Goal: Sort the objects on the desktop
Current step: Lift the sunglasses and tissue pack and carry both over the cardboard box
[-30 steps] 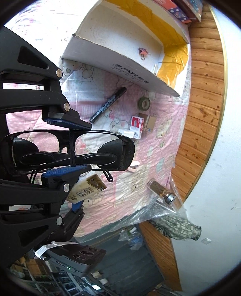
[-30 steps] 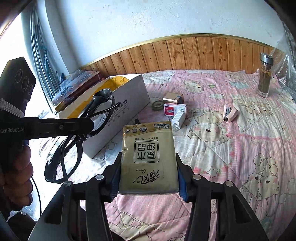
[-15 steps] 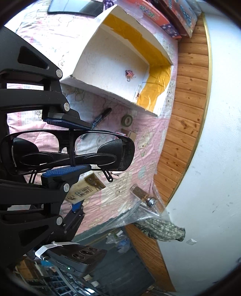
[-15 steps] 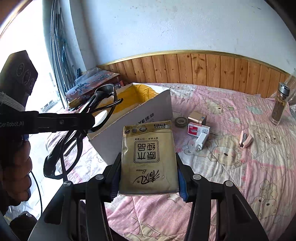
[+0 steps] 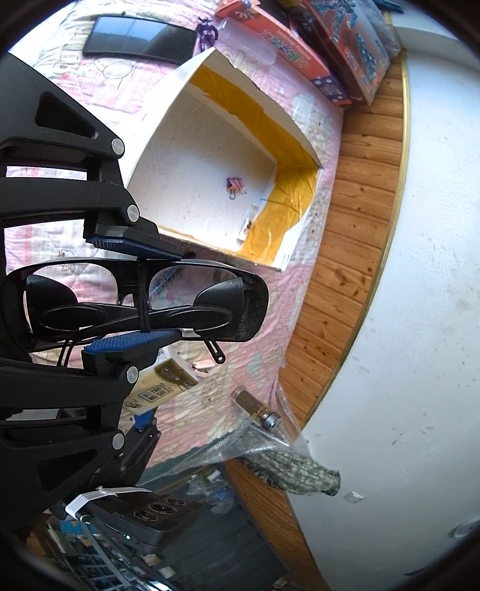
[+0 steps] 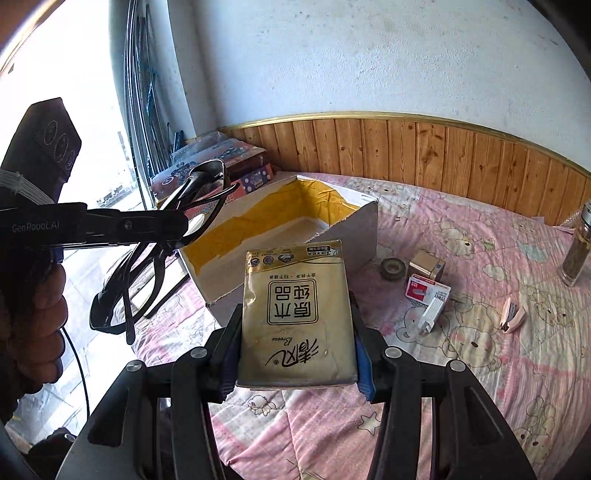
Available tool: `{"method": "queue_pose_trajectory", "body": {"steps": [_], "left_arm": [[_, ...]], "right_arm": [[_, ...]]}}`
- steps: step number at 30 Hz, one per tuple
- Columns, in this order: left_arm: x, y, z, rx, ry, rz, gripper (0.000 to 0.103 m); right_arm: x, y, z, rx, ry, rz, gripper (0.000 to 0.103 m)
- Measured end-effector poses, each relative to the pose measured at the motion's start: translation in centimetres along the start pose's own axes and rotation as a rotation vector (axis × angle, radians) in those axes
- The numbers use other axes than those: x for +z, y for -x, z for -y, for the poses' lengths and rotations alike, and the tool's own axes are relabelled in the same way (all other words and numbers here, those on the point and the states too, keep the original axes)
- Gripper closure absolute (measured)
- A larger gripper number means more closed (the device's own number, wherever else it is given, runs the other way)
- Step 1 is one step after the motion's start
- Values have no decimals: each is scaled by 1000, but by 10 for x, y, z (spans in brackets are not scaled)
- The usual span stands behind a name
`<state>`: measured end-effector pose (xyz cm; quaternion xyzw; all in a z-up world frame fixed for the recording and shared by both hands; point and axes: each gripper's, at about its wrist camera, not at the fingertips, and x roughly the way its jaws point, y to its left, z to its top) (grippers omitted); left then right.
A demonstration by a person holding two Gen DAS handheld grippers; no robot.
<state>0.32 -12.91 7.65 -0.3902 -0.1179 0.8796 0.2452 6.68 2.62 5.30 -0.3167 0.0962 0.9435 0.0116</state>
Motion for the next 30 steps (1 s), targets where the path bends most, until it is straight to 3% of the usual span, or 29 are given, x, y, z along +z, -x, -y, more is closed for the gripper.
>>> {"method": "queue_pose_trajectory", "body": {"steps": [16,30], "left_arm": [[41,-1,-47,80,45,30,66],[71,-37,-87,155,76,-35,65]], "right_arm": [[47,-44,-24,47,93,-17,51],[83,-91,-25,64,171,-61,51]]}}
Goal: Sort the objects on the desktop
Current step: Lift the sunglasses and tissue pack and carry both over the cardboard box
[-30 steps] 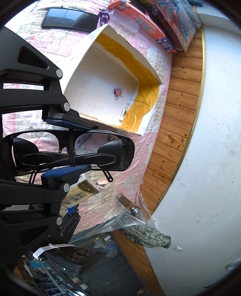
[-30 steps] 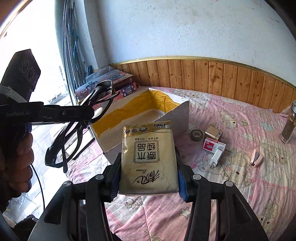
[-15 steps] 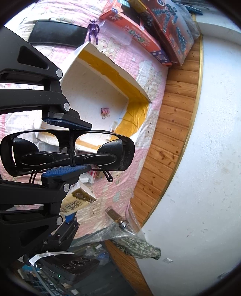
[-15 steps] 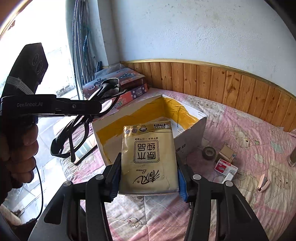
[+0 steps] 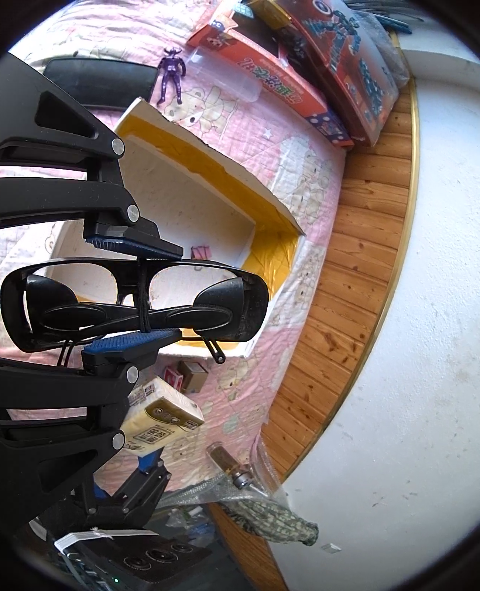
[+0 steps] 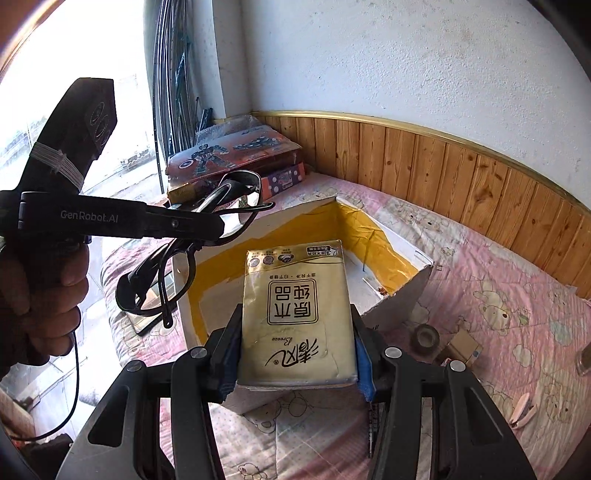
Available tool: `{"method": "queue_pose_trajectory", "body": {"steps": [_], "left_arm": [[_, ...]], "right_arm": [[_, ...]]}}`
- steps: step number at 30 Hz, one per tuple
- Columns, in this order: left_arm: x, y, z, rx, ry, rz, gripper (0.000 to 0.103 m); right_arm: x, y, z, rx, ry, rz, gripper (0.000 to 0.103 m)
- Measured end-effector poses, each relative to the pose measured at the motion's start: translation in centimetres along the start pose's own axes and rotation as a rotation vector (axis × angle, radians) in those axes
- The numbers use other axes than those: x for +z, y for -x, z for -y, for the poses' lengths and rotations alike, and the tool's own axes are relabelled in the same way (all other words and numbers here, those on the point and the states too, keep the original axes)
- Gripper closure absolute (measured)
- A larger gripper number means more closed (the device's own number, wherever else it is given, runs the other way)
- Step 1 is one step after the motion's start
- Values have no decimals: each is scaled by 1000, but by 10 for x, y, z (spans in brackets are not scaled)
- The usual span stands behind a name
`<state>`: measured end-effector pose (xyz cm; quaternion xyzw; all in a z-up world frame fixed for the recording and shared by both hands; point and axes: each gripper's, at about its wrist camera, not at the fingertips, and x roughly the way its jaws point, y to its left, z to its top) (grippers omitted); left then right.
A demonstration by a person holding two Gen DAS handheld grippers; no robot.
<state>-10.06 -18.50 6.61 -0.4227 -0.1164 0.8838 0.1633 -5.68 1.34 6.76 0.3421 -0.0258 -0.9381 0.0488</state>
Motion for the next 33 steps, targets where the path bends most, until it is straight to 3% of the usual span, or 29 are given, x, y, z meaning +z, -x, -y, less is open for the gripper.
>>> {"method": "queue_pose_trajectory", "body": {"steps": [13,33], "left_arm": [[18,-44,-29,106,4,-80,65],[22,-82,-52,170,-16,-171,65]], "right_arm": [[30,-45,8,33,66,-78,51],[64,-109,8,70,151,-228,51]]}}
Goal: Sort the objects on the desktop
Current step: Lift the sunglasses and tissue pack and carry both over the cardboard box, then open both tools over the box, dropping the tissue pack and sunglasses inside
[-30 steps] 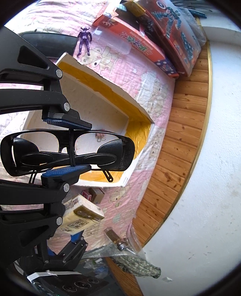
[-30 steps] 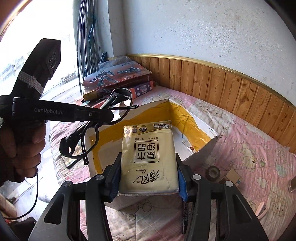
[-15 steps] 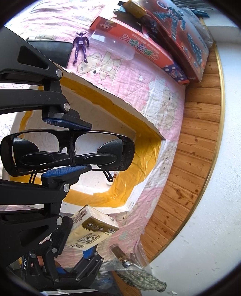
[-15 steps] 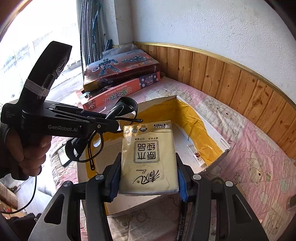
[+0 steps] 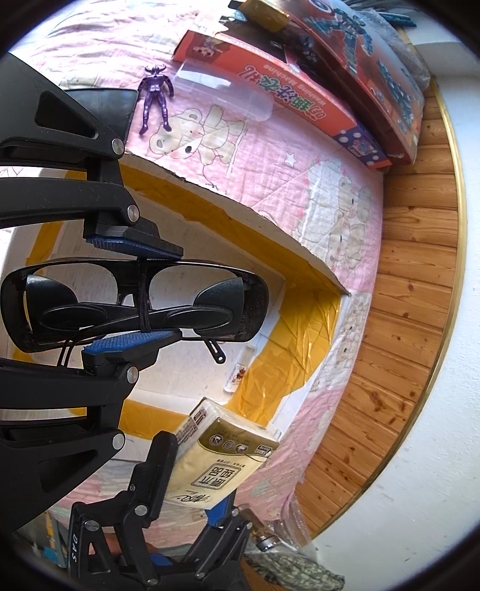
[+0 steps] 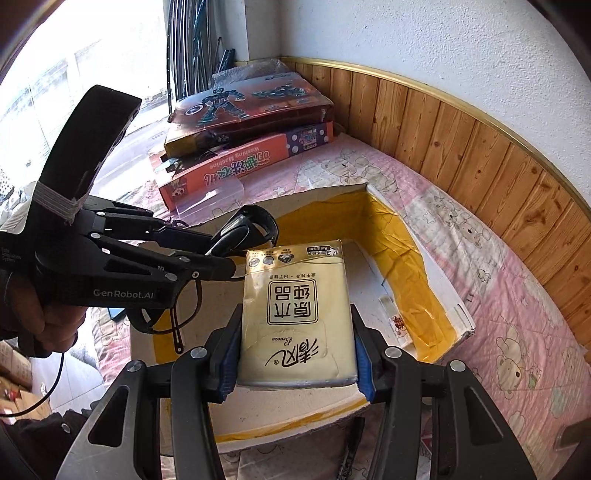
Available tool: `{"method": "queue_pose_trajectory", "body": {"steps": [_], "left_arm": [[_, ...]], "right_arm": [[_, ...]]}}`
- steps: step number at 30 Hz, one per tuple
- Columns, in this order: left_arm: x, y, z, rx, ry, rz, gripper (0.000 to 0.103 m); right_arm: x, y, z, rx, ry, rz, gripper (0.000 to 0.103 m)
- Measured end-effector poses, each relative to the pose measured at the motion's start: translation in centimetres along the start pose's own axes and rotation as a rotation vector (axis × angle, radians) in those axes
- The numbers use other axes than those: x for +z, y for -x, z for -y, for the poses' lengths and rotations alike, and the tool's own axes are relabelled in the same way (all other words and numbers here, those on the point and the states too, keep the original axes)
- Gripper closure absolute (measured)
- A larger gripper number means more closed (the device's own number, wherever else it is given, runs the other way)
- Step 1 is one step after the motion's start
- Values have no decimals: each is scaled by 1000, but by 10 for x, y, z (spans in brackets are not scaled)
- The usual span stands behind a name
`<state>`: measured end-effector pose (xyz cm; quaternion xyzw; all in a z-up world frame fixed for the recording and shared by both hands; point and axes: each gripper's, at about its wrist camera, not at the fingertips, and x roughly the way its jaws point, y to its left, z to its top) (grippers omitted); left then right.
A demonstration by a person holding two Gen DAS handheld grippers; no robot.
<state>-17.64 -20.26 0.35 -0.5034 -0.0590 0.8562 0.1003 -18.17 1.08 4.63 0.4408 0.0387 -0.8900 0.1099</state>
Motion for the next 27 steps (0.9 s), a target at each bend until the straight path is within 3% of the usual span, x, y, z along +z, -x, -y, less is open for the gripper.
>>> {"method": "queue_pose_trajectory", "body": {"steps": [27], "left_arm": [[-1,-26,-13,-25,8,-92,65]], "right_arm": [[46,-88,19,-2,80,-218,51]]}}
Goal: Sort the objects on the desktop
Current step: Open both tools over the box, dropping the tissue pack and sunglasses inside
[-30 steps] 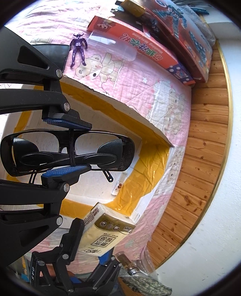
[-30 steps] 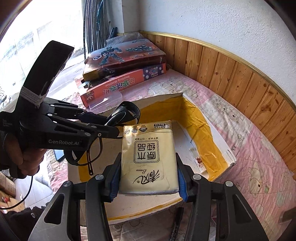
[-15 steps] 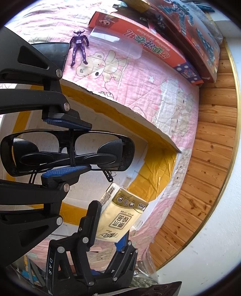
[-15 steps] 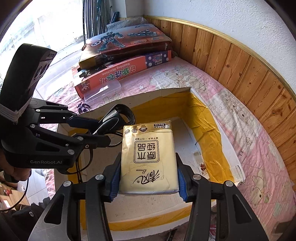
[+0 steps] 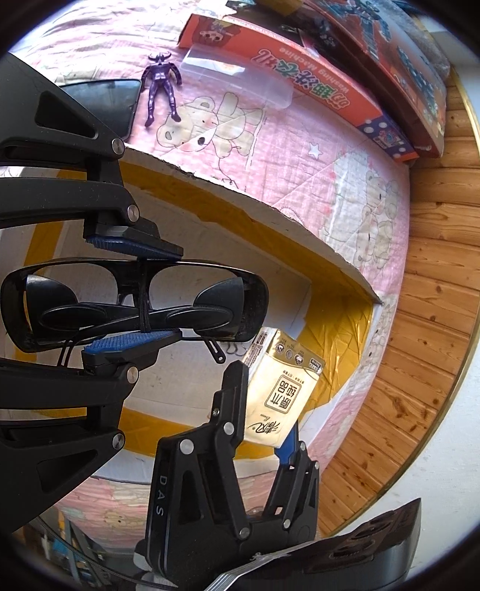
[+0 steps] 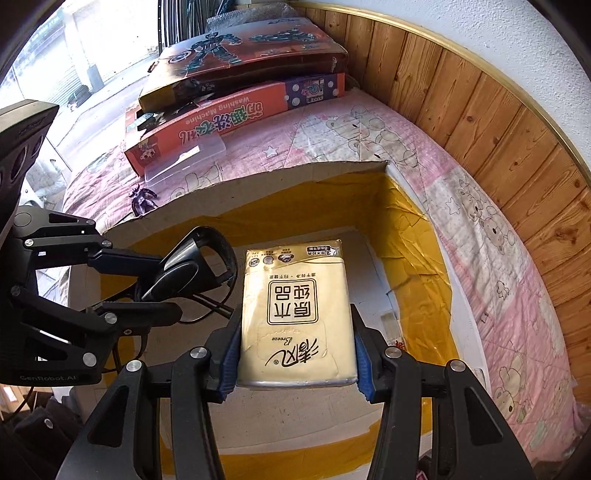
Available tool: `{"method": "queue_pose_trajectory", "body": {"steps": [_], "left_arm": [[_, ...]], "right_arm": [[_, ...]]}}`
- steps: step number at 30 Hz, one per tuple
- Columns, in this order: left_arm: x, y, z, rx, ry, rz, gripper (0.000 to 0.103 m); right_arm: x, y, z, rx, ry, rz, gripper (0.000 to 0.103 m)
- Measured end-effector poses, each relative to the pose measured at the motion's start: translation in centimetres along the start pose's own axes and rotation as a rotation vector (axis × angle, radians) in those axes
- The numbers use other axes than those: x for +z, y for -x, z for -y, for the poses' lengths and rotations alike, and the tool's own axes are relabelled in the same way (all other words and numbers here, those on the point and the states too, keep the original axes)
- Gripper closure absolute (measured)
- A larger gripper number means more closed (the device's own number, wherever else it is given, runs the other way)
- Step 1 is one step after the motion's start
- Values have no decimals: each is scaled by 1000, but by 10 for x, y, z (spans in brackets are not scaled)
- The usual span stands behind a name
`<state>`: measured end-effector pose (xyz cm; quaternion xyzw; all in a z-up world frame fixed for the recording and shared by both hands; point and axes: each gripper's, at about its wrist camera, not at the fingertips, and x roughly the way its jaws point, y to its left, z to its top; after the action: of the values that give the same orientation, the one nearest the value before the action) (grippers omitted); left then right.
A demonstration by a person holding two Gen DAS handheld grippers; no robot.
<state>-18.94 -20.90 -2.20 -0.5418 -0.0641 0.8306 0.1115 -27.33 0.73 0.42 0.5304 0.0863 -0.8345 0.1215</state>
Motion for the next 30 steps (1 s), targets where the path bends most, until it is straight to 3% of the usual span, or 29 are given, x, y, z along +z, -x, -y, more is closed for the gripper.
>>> {"method": "queue_pose_trajectory", "body": {"steps": [19,30], "left_arm": [[-7,-16,-3,-36,-10,-104,65],[-10,-24,-6,-8,-9,-138,65]], "right_arm": [[38,-59,11,-21,51,-161,51],[43,-98,5,-16,69,-250,51]]}}
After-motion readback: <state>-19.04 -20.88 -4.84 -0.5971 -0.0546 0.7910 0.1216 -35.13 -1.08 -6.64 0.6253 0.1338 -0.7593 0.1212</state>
